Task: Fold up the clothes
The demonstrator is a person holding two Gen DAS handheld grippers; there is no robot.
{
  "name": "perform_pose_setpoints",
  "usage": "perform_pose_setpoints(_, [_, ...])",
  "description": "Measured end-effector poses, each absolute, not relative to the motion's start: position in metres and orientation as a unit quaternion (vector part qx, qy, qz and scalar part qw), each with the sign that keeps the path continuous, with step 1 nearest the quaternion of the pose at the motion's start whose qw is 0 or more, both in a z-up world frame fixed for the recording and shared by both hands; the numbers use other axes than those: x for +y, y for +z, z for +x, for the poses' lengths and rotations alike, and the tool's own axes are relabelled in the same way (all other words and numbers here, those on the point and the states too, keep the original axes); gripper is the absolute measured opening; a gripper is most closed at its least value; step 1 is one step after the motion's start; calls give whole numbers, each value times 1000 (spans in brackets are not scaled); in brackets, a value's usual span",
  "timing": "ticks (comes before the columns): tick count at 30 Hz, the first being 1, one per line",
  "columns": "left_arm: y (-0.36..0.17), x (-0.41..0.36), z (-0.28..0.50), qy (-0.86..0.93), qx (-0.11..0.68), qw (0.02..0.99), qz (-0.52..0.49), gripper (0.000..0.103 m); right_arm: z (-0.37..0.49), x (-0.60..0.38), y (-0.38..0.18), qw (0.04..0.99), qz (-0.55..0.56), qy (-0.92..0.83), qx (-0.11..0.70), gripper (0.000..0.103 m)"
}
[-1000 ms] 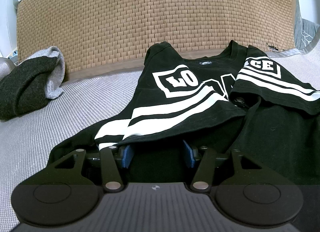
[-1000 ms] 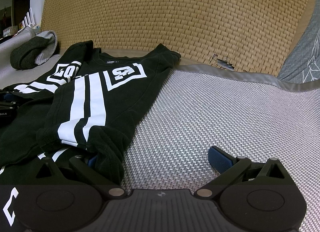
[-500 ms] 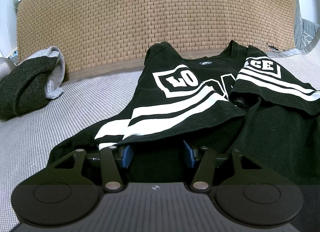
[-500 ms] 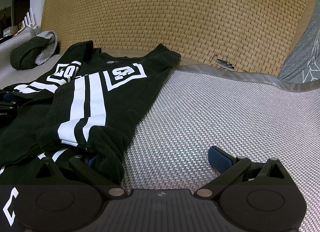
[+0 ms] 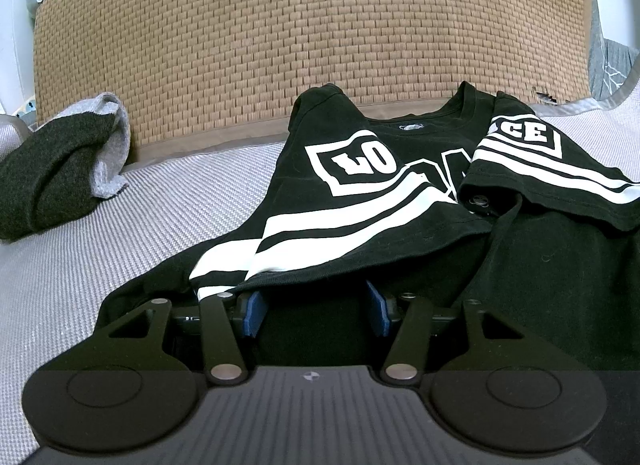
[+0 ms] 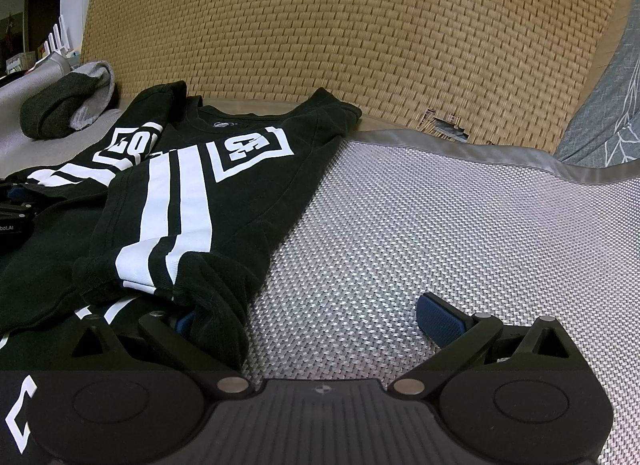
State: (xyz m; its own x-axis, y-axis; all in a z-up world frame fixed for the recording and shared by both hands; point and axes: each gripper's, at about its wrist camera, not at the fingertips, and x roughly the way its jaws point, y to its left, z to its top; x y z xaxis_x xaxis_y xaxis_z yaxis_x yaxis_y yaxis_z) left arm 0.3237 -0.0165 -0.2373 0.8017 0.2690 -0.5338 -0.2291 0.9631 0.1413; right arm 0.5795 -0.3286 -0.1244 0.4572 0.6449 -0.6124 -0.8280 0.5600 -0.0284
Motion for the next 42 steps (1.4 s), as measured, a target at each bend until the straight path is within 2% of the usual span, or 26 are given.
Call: perform_pose_setpoints(42, [-236, -14, 322, 129, 281, 951, 22, 54, 583, -332, -125, 838, -149, 445, 280, 103])
